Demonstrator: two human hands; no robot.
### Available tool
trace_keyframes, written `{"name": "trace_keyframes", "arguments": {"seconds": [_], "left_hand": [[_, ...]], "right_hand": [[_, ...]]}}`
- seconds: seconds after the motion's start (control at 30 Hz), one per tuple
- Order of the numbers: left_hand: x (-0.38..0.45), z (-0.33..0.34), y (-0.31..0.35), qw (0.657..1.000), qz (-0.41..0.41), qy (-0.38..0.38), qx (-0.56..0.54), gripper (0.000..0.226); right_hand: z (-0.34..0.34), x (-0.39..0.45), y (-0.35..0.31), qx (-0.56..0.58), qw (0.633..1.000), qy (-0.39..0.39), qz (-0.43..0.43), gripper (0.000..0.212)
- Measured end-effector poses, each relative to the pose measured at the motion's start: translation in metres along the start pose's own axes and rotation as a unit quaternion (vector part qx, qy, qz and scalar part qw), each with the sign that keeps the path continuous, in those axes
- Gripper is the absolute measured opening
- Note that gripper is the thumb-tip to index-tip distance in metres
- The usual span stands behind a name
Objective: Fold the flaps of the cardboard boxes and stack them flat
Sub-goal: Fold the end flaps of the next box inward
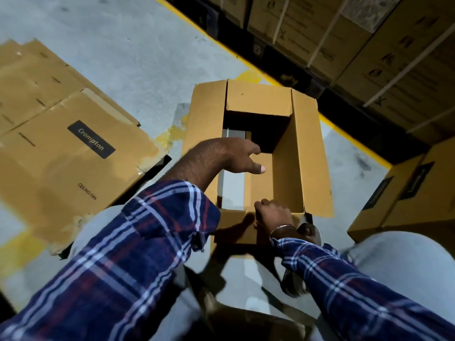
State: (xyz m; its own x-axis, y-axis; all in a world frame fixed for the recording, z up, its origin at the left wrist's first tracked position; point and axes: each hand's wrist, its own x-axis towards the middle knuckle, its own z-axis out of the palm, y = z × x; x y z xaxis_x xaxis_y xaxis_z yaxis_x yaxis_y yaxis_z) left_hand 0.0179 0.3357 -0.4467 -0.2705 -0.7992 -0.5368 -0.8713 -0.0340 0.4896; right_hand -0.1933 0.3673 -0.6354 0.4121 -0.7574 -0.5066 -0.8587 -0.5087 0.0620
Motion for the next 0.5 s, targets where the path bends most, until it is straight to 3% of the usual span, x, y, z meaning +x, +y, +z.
{"name": "trace_keyframes", "arguments": {"seconds": [0.1,0.37,0.5], "left_hand": [[0.009,0.0,0.0,1.0,0.005,-0.01,0.016,0.071],[0.019,-0.002,-0.002,0.999,-0.002,-0.026,0.027,0.069],[0.018,0.002,0.0,0.999,0.0,-0.028,0.028,0.069]], "right_hand": [[0.003,0.012,-0.001,0.01,1.0,0.006,-0.001,0.032],[0.007,0.02,0.002,0.034,0.999,0.007,-0.011,0.031],[0.006,0.019,0.002,0.066,0.997,-0.039,-0.031,0.022]]}}
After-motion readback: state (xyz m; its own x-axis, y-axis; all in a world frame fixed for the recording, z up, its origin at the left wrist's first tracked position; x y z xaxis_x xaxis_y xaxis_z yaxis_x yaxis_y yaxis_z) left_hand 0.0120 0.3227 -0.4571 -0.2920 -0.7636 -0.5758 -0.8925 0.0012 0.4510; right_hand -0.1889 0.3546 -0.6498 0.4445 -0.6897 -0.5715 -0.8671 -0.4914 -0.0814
